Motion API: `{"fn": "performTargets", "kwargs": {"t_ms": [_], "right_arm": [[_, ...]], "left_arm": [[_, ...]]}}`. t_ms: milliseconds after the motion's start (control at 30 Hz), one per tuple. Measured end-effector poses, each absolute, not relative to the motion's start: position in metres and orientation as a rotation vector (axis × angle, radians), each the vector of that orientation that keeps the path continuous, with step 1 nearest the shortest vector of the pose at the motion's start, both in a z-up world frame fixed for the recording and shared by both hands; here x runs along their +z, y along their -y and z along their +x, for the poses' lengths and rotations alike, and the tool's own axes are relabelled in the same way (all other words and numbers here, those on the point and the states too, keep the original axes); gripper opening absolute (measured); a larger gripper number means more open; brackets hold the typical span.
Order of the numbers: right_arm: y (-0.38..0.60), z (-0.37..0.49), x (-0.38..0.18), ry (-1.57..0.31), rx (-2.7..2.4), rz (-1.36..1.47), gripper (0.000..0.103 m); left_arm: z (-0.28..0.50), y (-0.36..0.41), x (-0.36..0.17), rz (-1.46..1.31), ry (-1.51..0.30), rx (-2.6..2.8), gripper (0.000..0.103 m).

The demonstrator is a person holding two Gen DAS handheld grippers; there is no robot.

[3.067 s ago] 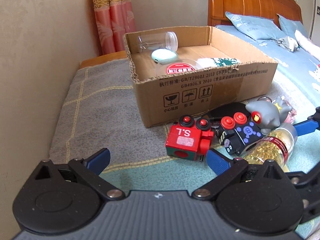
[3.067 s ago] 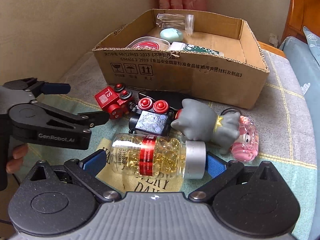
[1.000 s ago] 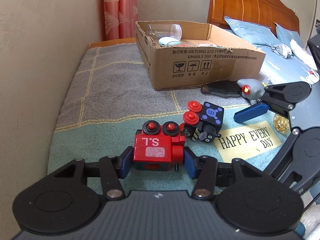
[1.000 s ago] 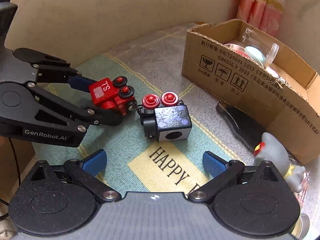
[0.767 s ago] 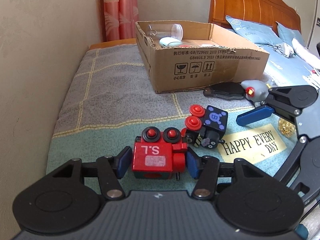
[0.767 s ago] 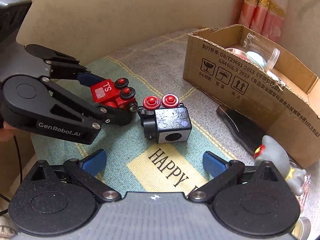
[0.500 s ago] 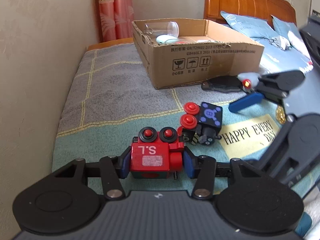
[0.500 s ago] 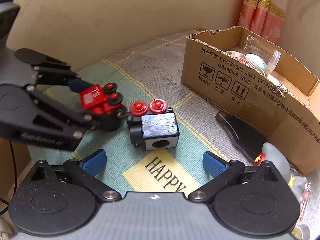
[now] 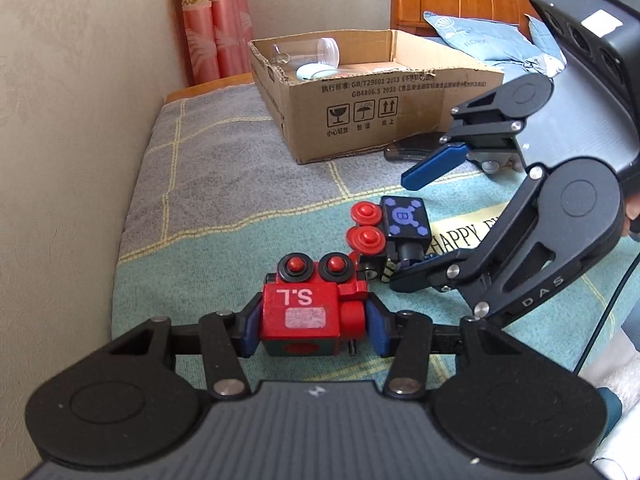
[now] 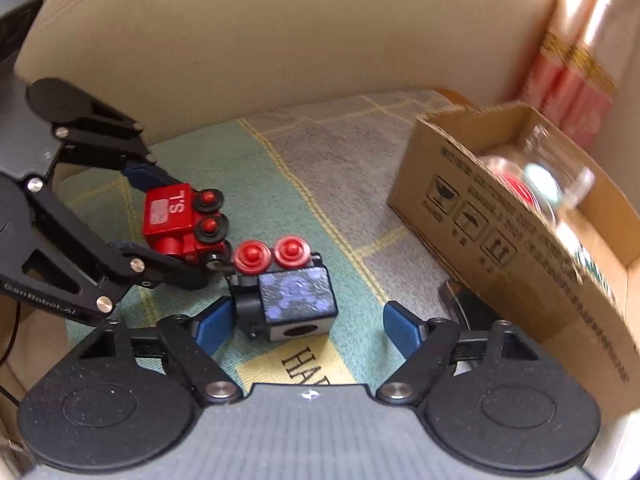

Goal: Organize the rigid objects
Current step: 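Close right tool on black-blue toy block with red knobs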

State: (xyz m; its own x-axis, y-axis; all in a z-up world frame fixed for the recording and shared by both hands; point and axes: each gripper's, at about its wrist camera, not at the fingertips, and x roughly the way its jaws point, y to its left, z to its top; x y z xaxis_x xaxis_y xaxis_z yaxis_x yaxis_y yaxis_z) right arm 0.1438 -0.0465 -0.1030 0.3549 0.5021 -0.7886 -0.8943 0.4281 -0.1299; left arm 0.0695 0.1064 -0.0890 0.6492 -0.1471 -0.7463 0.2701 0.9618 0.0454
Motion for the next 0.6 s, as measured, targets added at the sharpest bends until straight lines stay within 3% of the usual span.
{"fn": "performTargets", "kwargs": {"t_ms": [67,133,600], "right_arm": [[0.044,0.141,-0.102,-0.748,1.025,-0.620,0.064],[0.043,0.141,-0.101,-0.758,1.036,-0.609,0.055],[0.087,0.108,-0.101,-0.825,0.866,-0.454,0.053]], "left_arm": [[0.069,-0.107,-0.090,0.153,-0.833,-0.238,0.050],[0.069,-0.107,-0.090,0.150,-0.834,-0.234,0.050],[0.068,-0.096,-0.091,0.133,-0.837,-0.247,0.052]]}}
